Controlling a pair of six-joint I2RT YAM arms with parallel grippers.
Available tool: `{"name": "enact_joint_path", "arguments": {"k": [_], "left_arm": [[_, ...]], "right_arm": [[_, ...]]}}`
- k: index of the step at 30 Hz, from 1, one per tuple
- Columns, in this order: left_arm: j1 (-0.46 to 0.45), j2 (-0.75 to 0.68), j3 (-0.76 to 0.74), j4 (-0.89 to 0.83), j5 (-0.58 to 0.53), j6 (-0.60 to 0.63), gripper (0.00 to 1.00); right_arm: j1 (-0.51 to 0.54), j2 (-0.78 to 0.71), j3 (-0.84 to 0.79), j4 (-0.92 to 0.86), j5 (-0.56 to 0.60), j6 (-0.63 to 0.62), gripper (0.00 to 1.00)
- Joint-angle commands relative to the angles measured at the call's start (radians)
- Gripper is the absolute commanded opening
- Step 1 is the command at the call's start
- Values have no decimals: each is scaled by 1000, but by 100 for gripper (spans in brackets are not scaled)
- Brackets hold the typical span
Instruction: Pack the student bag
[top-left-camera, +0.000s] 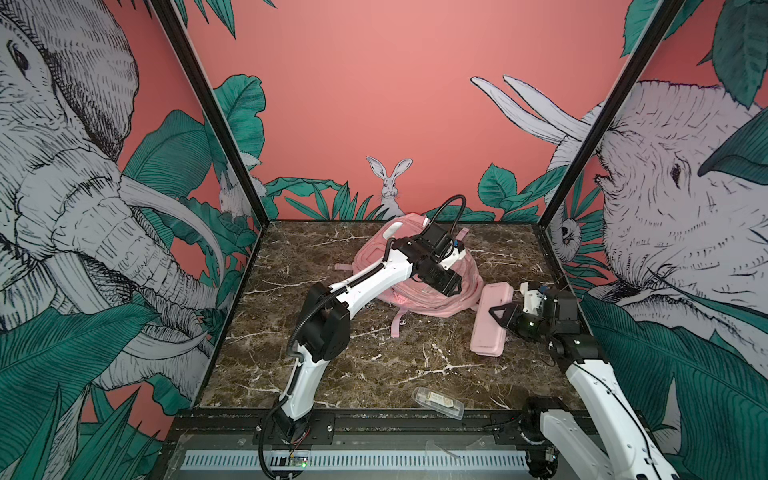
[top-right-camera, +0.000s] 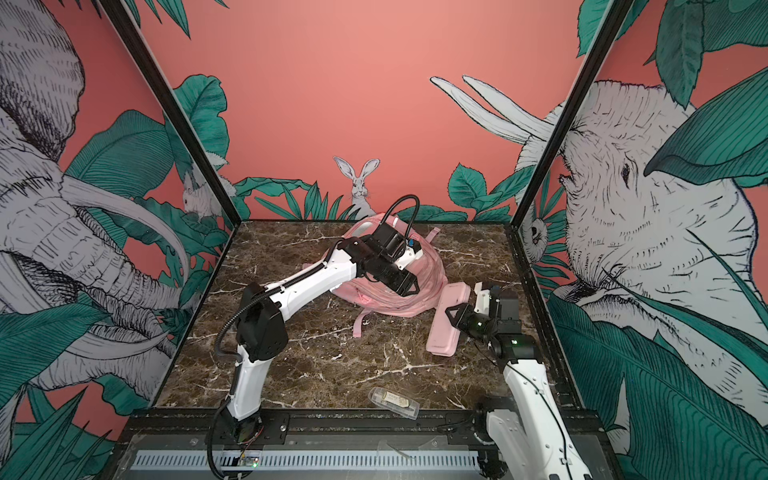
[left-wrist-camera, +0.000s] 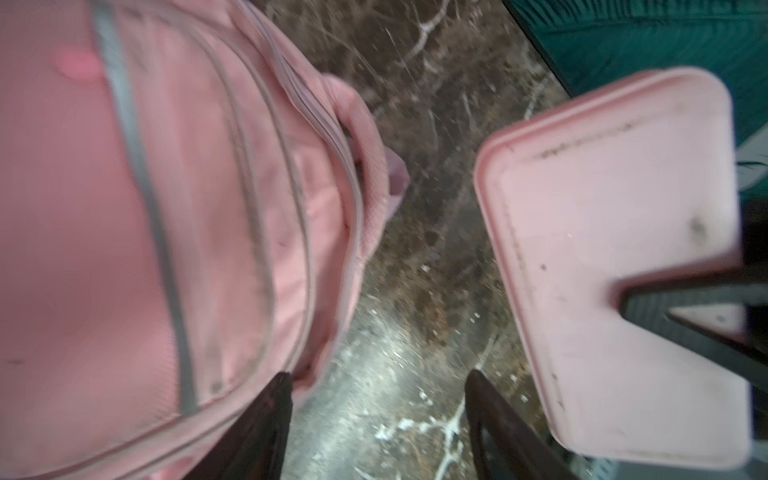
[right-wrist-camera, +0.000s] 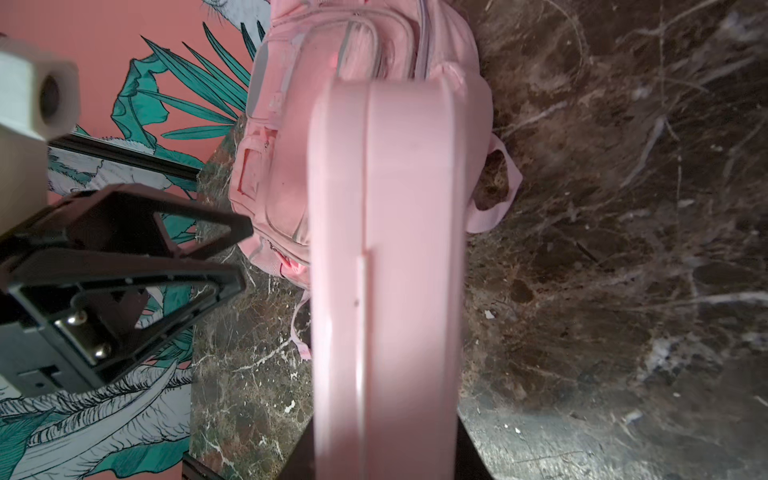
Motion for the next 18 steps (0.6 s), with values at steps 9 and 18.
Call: {"name": "enact_joint_path", "arguments": {"k": [9,18], "left_arm": [[-41,236,338,-247,-461,169,68],[-93,275,301,-161,-580,214,66]], "right_arm": [[-42,106,94,156,19,72,14],[-52,136,107,175,8,88,13]]}}
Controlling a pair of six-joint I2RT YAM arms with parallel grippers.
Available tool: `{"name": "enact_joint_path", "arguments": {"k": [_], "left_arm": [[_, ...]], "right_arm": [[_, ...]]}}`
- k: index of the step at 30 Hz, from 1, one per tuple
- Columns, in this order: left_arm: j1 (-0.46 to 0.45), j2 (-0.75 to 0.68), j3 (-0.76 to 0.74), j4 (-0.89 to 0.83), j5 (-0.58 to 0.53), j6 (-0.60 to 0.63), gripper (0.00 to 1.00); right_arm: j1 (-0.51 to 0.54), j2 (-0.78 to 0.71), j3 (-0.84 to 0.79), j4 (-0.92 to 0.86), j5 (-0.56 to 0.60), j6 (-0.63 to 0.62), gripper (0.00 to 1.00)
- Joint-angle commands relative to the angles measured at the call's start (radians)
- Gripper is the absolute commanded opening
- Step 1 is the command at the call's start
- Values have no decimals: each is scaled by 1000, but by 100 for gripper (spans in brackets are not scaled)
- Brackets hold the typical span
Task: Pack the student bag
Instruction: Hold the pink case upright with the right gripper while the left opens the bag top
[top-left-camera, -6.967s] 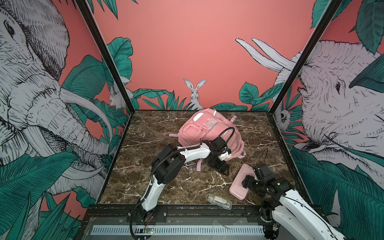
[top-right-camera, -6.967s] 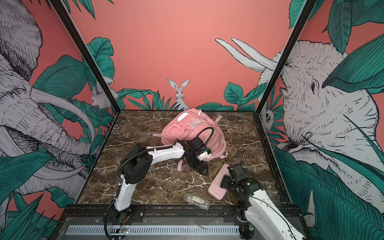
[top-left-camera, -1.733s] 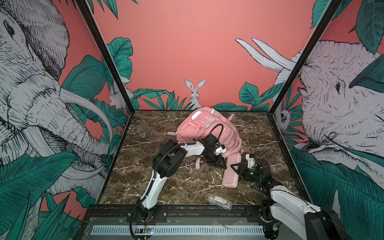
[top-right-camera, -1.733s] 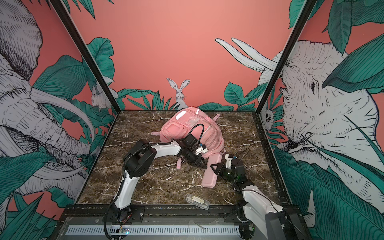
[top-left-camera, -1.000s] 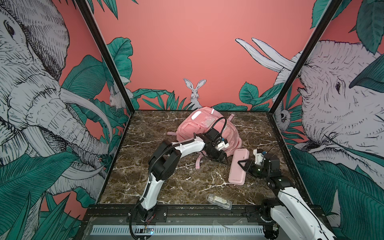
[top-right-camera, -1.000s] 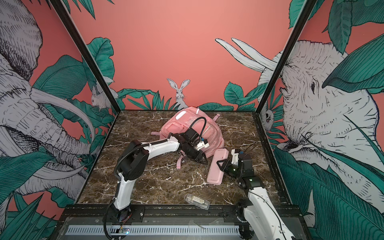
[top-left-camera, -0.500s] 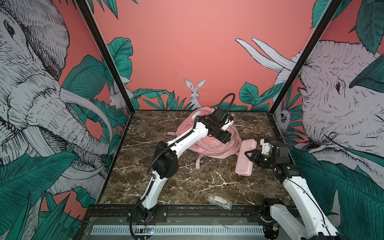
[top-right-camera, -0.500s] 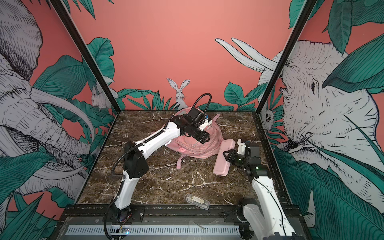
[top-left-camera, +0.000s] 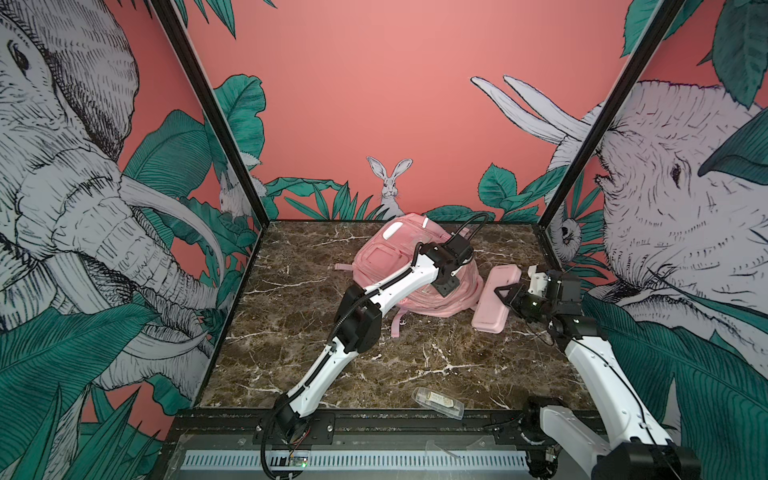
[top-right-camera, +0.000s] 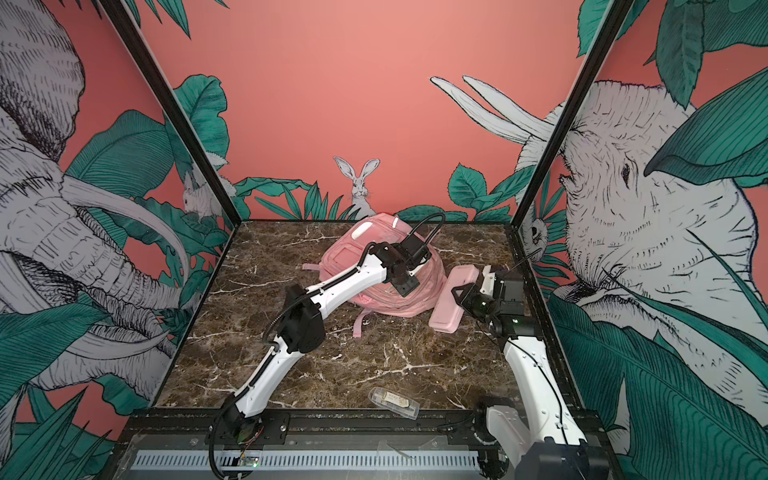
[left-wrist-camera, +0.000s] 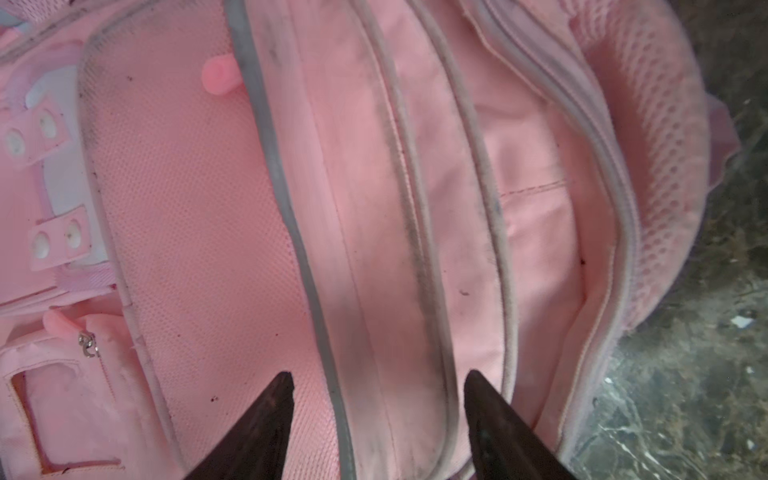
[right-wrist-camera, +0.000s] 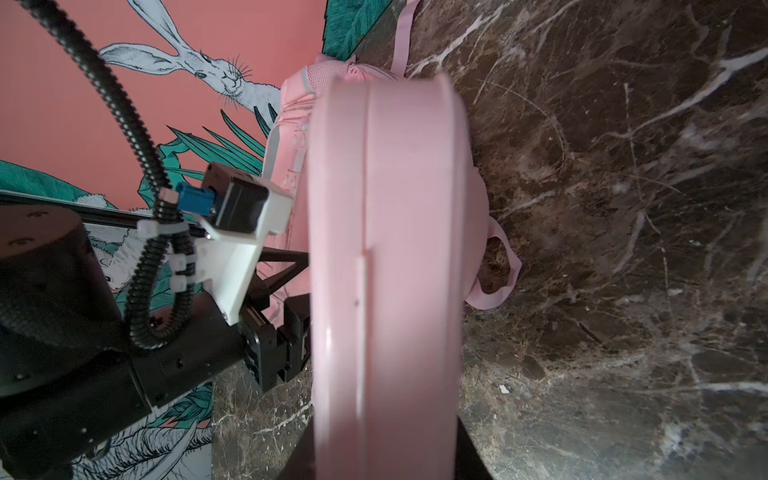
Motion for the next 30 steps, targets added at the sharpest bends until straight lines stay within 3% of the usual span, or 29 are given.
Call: {"name": "enact_joint_path", "arguments": {"k": [1,5,12,15,20,30], "left_arm": [[-15,-25,-11,32,-70,35,66],[-22,-3,-6,57,-65,33,66],[-28,62,39,17,-166,57,66],[-28,53,20,21,-184,59,58],[-24,28,-3,38,-186,58,34],[-3,12,-2,35,-174,57,32]], "right_arm": [[-3,-12,13,54,-7,10,13],[-3,-22,-2,46,-13,9,12],[-5,-40,-24,53,-13,13,12],[-4,-37,-32,59,-18,13,11],[-6,-35,-35,64,-23,12,11],[-6,-36,-57,80,-26,20,10]]}}
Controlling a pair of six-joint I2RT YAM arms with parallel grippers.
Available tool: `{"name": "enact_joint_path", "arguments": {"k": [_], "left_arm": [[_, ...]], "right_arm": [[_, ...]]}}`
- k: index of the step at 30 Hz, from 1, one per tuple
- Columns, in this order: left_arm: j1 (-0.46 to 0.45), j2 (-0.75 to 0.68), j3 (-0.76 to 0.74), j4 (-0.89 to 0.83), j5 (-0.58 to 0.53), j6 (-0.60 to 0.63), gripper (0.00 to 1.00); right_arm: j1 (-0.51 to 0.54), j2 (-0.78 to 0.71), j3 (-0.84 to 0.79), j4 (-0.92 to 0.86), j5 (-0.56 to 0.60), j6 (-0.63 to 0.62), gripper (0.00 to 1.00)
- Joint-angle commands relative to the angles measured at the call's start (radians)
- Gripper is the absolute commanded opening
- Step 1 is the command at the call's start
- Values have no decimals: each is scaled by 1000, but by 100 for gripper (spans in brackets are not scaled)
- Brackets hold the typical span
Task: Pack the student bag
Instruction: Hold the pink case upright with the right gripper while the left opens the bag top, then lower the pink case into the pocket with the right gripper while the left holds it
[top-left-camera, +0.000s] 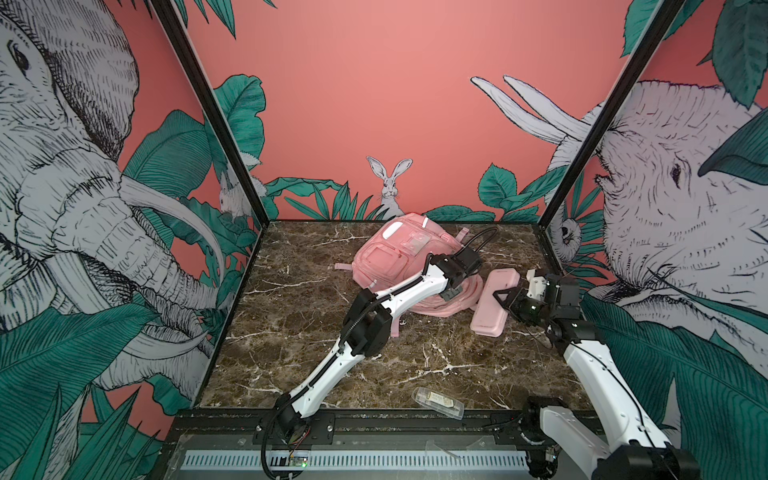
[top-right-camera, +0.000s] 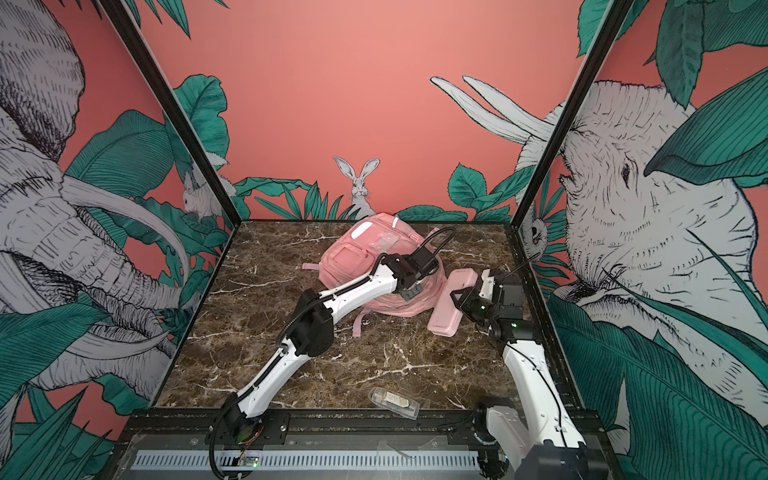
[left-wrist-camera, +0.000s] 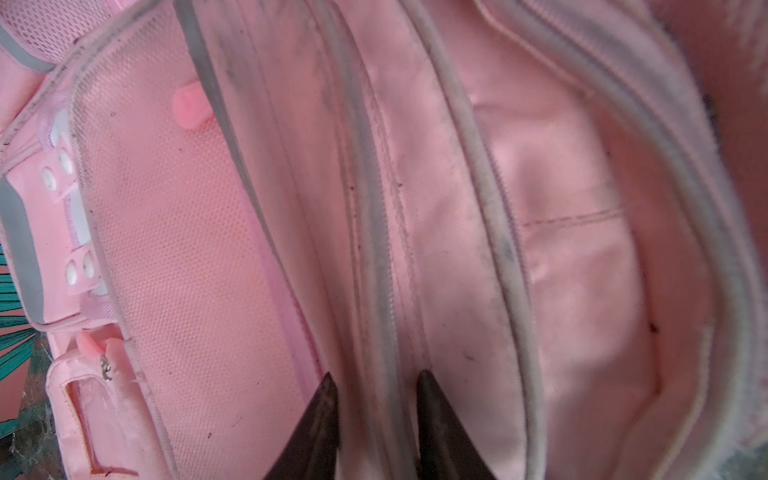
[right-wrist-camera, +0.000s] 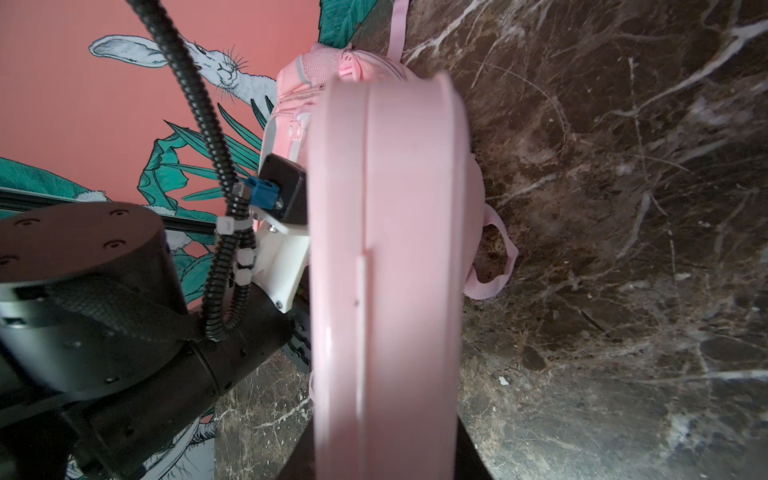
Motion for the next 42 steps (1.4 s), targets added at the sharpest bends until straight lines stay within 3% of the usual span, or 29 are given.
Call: {"name": "enact_joint_path", "arguments": {"k": [1,9,17,21,31,42], "left_arm": [[28,-66,-10,-20,-21,10,30],[44,-122,-16,-22,12,1,0],[74,-221,-43,-13,90,-35,0],[103,-278,-62,3,189,-83,0],[136,-470,-242,175,365,-148,0],[174,-541,-332,284,530,-258,0]], "right_arm": [[-3,-13,-2,58,-14,12,11],[-4,3,-3,74,-20,17,11],[-4,27,-23,147,-41,58,11],[-4,48,-33,211,-62,97,11],[7,156,-51,433,-103,223,11],[173,381,9,640,4,329,13]]}}
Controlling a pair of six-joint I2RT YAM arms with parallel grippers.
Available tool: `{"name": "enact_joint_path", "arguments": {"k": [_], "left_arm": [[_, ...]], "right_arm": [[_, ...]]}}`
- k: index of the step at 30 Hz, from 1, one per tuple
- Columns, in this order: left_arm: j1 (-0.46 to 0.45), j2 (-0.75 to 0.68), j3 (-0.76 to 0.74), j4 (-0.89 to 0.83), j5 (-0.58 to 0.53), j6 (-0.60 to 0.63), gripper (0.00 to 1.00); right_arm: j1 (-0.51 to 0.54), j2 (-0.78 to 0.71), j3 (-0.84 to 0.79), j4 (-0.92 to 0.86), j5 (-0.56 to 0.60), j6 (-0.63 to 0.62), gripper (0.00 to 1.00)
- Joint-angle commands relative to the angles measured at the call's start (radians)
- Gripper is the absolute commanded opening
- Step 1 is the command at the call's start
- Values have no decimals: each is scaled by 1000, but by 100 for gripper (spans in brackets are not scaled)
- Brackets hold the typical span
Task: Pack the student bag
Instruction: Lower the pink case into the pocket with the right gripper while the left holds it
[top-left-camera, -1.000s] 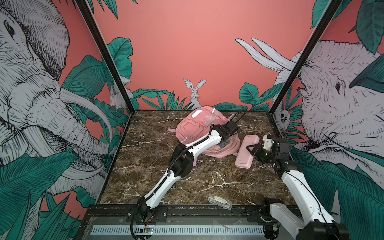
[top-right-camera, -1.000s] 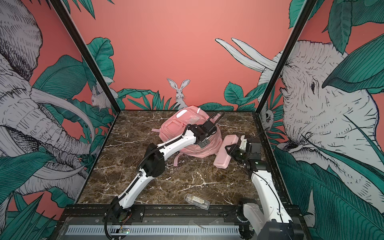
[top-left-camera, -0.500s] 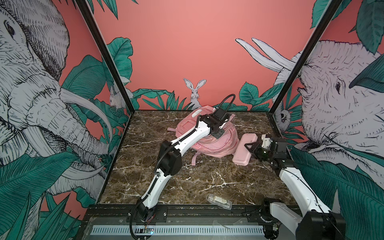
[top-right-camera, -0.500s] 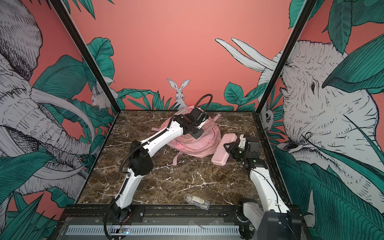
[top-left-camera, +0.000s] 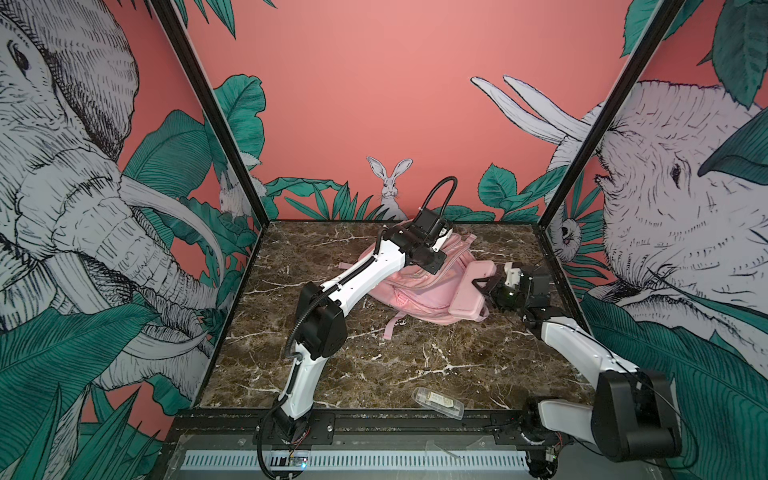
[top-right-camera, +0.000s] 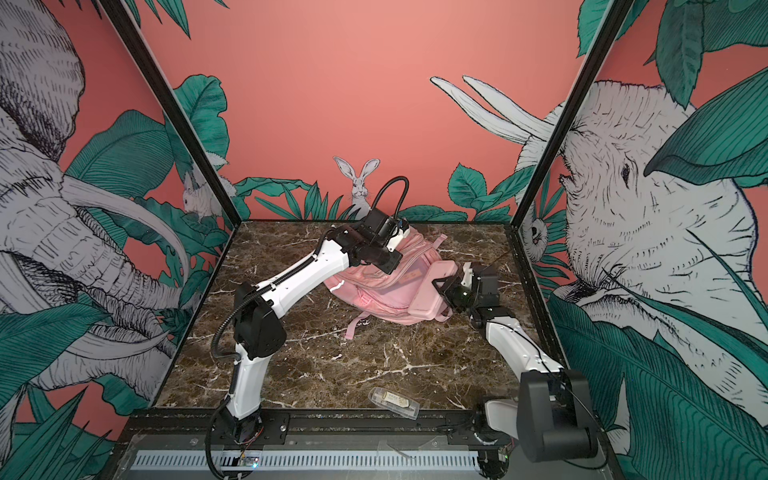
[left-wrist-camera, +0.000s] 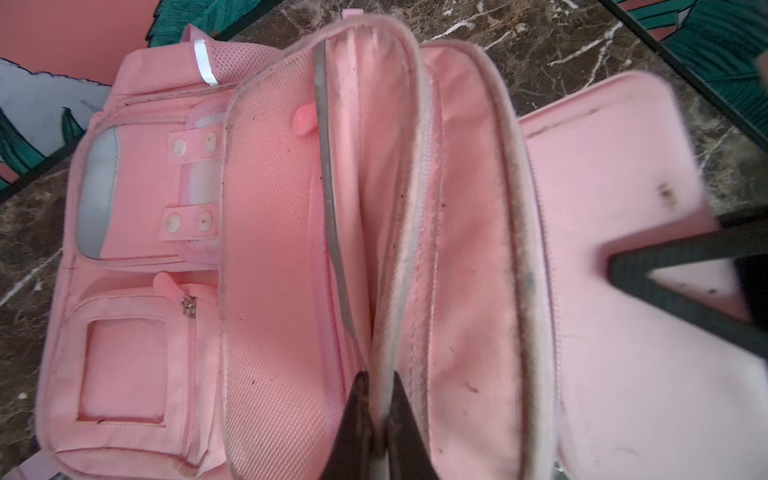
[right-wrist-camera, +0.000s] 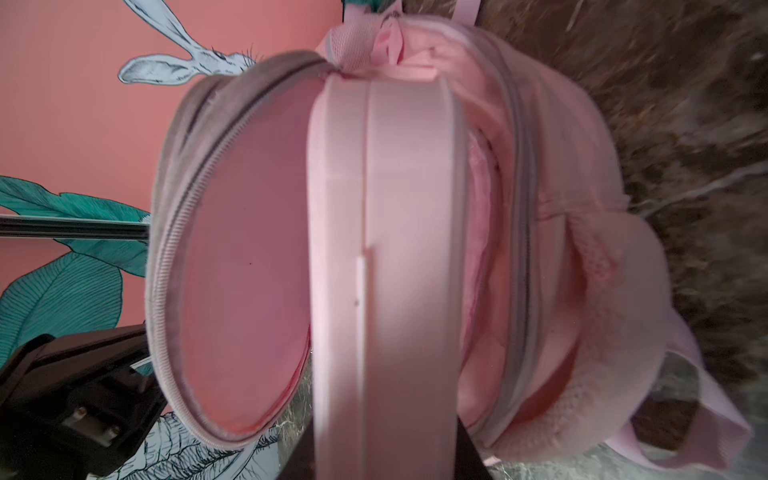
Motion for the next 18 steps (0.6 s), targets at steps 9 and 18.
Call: {"name": "enact_joint_path", "arguments": {"k": [9,18], "left_arm": [[51,-163,-78,176,182,-124,0],[56,-183,-104,190,202,-135,0]], "right_arm": [[101,267,152,317,77,170,13],[186,487,356,316,125,231,14]]}}
